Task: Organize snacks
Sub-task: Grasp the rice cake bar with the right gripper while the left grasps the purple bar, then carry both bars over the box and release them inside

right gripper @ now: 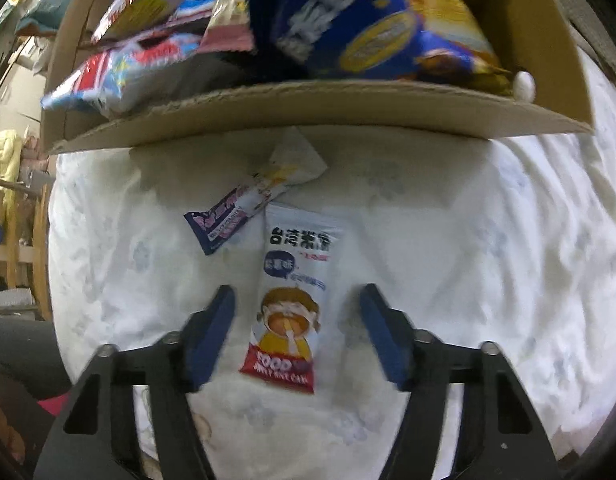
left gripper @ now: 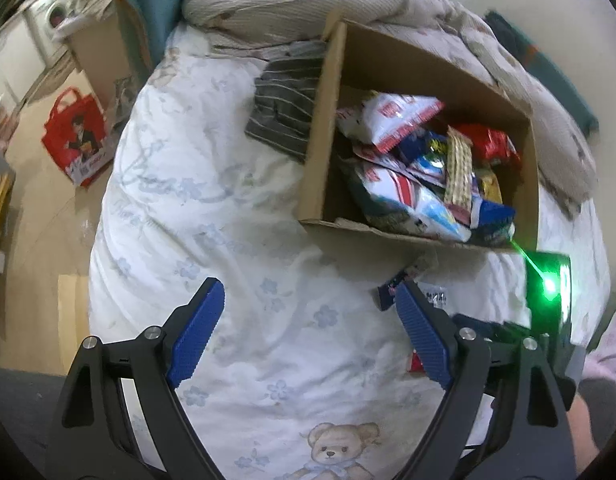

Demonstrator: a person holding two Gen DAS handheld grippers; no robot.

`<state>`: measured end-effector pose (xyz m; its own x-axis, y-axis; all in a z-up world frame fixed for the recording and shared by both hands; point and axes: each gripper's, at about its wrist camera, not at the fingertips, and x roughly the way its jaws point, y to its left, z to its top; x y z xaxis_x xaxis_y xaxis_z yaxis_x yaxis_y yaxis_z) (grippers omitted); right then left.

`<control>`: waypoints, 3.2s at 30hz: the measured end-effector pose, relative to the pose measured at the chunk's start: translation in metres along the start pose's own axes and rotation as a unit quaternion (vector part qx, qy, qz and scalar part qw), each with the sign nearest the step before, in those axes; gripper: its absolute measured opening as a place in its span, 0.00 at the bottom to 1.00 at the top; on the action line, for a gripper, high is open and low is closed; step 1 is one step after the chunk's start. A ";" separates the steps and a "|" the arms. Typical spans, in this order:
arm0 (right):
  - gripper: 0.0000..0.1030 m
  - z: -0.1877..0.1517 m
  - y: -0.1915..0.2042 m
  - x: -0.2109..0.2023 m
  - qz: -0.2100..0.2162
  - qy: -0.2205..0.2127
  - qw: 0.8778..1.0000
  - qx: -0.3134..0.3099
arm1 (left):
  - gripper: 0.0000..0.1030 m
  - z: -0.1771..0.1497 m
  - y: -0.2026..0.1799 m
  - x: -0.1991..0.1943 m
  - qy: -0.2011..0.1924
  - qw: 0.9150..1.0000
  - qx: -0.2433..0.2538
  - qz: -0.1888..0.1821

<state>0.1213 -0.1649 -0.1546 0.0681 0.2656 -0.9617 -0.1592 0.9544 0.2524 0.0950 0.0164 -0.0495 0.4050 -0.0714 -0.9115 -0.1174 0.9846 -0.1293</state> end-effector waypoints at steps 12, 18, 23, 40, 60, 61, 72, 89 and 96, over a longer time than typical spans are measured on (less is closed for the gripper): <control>0.32 -0.020 -0.027 -0.046 0.062 -0.049 0.995 0.058 | 0.83 -0.009 -0.032 0.016 0.003 0.997 0.070 -0.011; 0.32 -0.032 -0.064 -0.083 0.096 -0.090 0.984 0.120 | 0.83 -0.009 -0.063 0.046 0.028 0.992 0.125 -0.006; 0.32 -0.031 -0.082 -0.088 0.101 -0.098 0.979 0.147 | 0.82 -0.012 -0.104 0.088 0.051 0.981 0.185 -0.011; 0.32 -0.025 -0.084 -0.088 0.121 -0.104 0.975 0.153 | 0.13 -0.011 -0.131 0.141 0.086 0.971 0.222 0.003; 0.32 -0.026 -0.063 -0.098 0.131 -0.116 0.978 0.117 | 0.13 -0.050 -0.085 0.079 0.107 0.981 0.159 -0.015; 0.32 -0.026 -0.061 -0.099 0.133 -0.117 0.978 0.115 | 0.13 -0.052 -0.085 0.076 0.105 0.982 0.157 -0.017; 0.32 -0.029 -0.056 -0.112 0.137 -0.142 0.975 0.102 | 0.13 -0.044 -0.058 0.001 0.044 0.994 0.092 -0.034; 0.32 0.006 -0.050 -0.148 0.187 -0.215 0.956 0.075 | 0.13 0.043 -0.055 -0.050 -0.061 0.995 0.077 -0.024; 0.32 0.031 -0.050 -0.149 0.179 -0.230 0.954 0.066 | 0.13 0.069 -0.065 -0.037 -0.069 0.993 0.092 -0.008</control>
<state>0.1494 -0.2483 -0.0210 0.4632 0.5799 -0.6702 -0.1298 0.7924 0.5960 0.1504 -0.0340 0.0198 0.5267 -0.0779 -0.8464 0.0531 0.9969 -0.0588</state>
